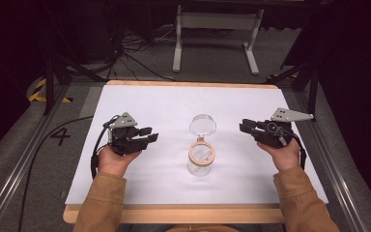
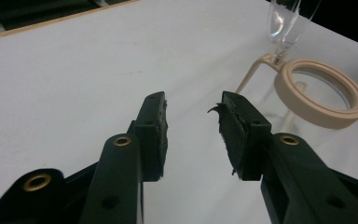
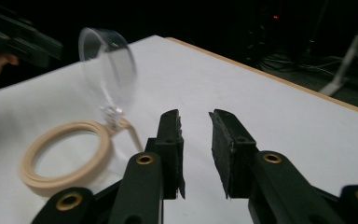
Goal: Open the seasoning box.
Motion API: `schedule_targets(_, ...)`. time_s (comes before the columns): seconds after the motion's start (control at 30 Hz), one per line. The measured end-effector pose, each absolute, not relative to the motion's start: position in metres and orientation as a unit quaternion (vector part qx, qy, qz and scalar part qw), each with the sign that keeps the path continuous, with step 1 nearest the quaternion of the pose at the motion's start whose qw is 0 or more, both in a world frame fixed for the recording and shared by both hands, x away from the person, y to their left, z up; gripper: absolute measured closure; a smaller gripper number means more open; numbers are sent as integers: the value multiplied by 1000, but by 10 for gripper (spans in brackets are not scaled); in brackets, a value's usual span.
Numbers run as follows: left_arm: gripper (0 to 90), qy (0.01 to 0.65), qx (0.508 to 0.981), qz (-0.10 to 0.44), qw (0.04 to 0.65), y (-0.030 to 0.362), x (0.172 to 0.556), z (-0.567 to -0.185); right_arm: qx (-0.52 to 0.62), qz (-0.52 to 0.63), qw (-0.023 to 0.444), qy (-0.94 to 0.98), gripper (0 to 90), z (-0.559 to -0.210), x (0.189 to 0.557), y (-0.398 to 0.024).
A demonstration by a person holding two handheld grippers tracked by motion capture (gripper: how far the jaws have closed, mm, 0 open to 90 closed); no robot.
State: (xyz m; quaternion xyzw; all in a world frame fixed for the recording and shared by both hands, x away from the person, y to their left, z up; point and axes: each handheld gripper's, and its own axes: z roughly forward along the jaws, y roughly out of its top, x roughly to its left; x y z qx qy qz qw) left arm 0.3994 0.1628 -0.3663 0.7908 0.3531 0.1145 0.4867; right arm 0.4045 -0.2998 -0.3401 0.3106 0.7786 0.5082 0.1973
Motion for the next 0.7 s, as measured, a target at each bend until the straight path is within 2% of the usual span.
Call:
schedule_targets(0.1, 600, 362, 787, 118, 486, 165, 404, -374, 324, 476, 215, 789, 666, -348, 411, -309)
schedule_targets(0.4, 565, 375, 795, 117, 462, 165, 414, -403, 383, 447, 186, 786, 602, -378, 431, -328)
schedule_targets(0.7, 527, 382, 814, 141, 414, 162, 421, -425, 410, 410, 166, 798, 585, -408, 444, -334)
